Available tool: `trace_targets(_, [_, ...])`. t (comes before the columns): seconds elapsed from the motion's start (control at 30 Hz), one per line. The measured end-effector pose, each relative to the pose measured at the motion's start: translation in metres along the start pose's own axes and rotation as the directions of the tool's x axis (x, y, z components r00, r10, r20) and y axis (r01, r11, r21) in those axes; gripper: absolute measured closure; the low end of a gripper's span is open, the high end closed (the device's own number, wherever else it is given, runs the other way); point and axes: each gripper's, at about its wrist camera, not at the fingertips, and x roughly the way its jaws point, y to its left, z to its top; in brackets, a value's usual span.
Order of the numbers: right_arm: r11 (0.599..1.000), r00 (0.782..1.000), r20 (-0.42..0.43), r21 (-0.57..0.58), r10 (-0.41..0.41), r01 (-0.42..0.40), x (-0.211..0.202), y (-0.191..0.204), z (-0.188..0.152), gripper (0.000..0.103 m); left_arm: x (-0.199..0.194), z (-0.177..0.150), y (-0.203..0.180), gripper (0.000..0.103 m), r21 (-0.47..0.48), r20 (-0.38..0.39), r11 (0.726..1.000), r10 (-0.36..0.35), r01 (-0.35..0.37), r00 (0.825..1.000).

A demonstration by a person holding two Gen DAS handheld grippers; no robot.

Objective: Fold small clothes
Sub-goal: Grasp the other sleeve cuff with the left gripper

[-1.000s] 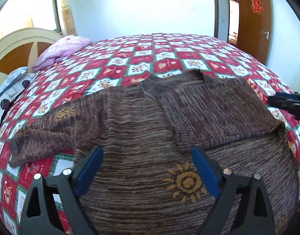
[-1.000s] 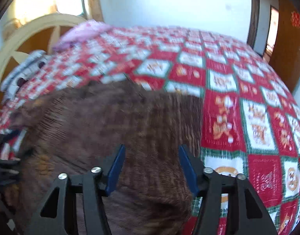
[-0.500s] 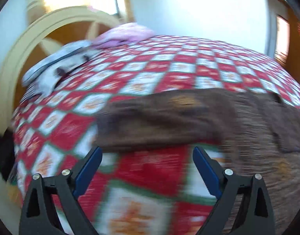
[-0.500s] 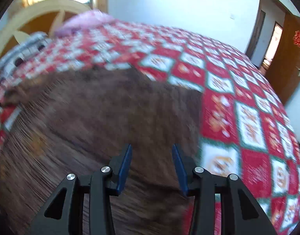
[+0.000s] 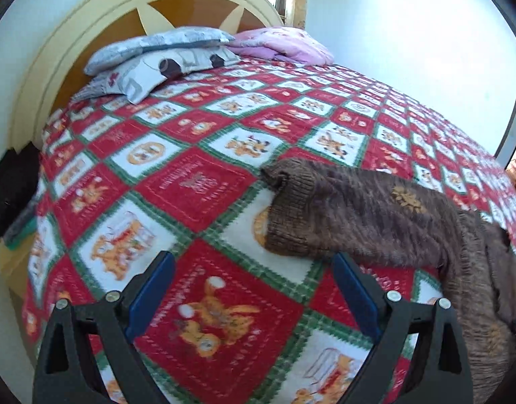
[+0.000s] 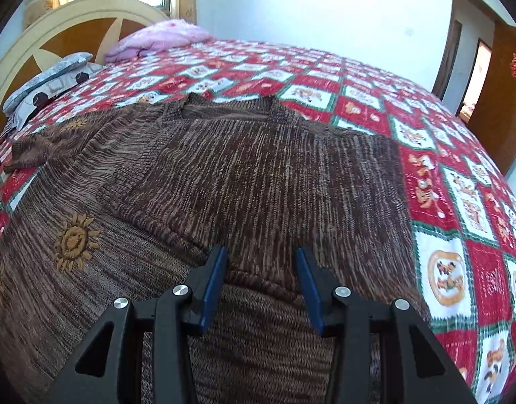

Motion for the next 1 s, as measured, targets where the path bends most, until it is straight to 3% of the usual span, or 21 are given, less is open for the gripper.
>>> trace_targets(0.1, [1.0,1.0,0.011,0.007,0.0,0.0,0.0,-0.002,0.0,0.058,0.007,0.002,-0.003,0.02,-0.064,-0.034,0.996,-0.068,0.066,0.997])
trace_targets(0.23, [1.0,1.0,0.026,0.007,-0.008,0.008,-0.001,-0.001,0.0,0.056,0.018,0.003,-0.005,0.027,-0.149,-0.071,0.984,-0.111,0.1,0.991])
trace_targets(0.3, [1.0,0.999,0.035,0.003,-0.022,0.022,-0.002,0.001,-0.001,0.053,0.02,0.003,-0.007,0.027,-0.171,-0.062,0.98,-0.109,0.097,0.992])
trace_targets(0.47, [0.999,0.998,0.045,0.011,-0.035,0.034,-0.004,0.0,-0.003,0.049,0.028,0.009,-0.014,0.044,-0.186,-0.065,0.978,-0.111,0.097,0.992])
trace_targets(0.6, [0.999,0.998,0.049,0.02,-0.032,0.031,-0.004,-0.001,-0.003,0.047,0.037,0.013,-0.019,0.092,-0.177,-0.085,0.978,-0.123,0.107,0.989])
trace_targets(0.73, [0.999,0.998,0.051,0.025,-0.03,0.029,-0.004,-0.002,-0.004,0.047,0.036,0.018,-0.014,0.093,-0.215,-0.078,0.966,-0.164,0.144,0.983])
trace_targets(1.0, [0.999,0.998,0.053,0.039,-0.026,0.024,-0.004,-0.004,-0.004,0.044,0.007,0.045,-0.022,0.093,-0.24,0.011,0.943,-0.234,0.229,0.972])
